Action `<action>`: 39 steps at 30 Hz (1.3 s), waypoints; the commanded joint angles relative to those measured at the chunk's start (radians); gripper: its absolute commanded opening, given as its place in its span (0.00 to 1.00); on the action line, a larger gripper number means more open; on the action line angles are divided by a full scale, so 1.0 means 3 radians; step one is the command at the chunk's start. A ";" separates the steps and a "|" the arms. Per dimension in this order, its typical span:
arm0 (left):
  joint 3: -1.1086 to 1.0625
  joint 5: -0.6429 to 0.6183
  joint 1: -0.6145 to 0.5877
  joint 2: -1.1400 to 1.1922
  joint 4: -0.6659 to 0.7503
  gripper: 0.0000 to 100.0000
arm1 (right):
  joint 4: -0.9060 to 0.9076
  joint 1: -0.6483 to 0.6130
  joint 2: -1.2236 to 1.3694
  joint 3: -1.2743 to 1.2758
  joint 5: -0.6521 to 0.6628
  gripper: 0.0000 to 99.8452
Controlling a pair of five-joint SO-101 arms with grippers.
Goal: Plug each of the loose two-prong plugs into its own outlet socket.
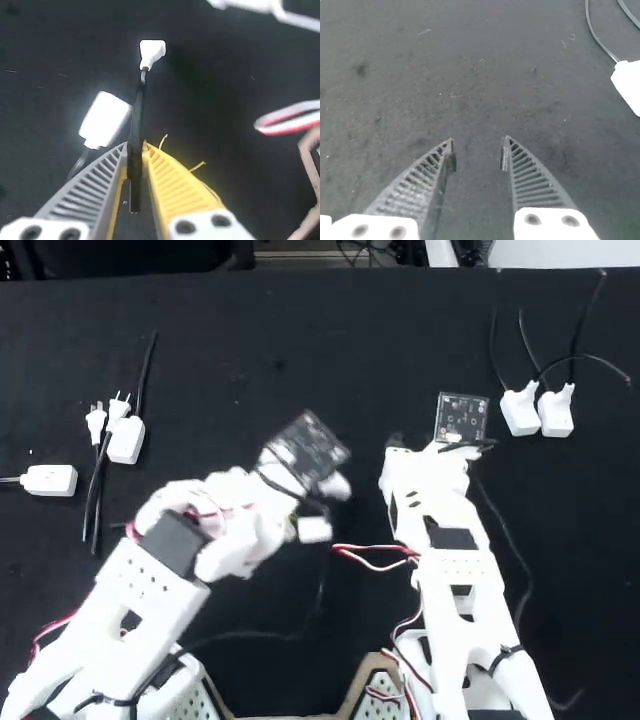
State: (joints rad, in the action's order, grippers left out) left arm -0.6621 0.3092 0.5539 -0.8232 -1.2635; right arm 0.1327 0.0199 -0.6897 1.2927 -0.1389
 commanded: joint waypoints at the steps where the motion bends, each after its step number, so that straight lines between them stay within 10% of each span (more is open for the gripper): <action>1: 0.0028 -0.0020 0.0110 -0.0072 0.0061 0.04 | -0.0077 0.0056 -0.0110 -0.0095 -0.0031 0.15; 9: -0.0008 -0.0036 0.0079 -0.0082 -0.0026 0.32 | -0.0077 0.0046 -0.0100 -0.0095 -0.0020 0.15; 19: -0.0146 0.0506 -0.1199 -0.0046 -0.0015 0.28 | -0.0061 -0.0036 -0.0095 -0.0084 -0.0036 0.15; 30: -0.1685 0.0471 -0.1465 -0.0051 0.1959 0.27 | 0.0491 -0.0624 -0.0079 -0.0176 -0.0026 0.15; 39: -0.2355 0.0460 -0.1486 -0.0082 0.2685 0.27 | 0.0578 -0.0880 0.0816 -0.0673 -0.0026 0.15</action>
State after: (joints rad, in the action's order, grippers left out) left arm -1.3694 0.4411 0.1105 -0.8263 -0.5010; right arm 0.2984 -0.2286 -0.5516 1.2144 -0.1404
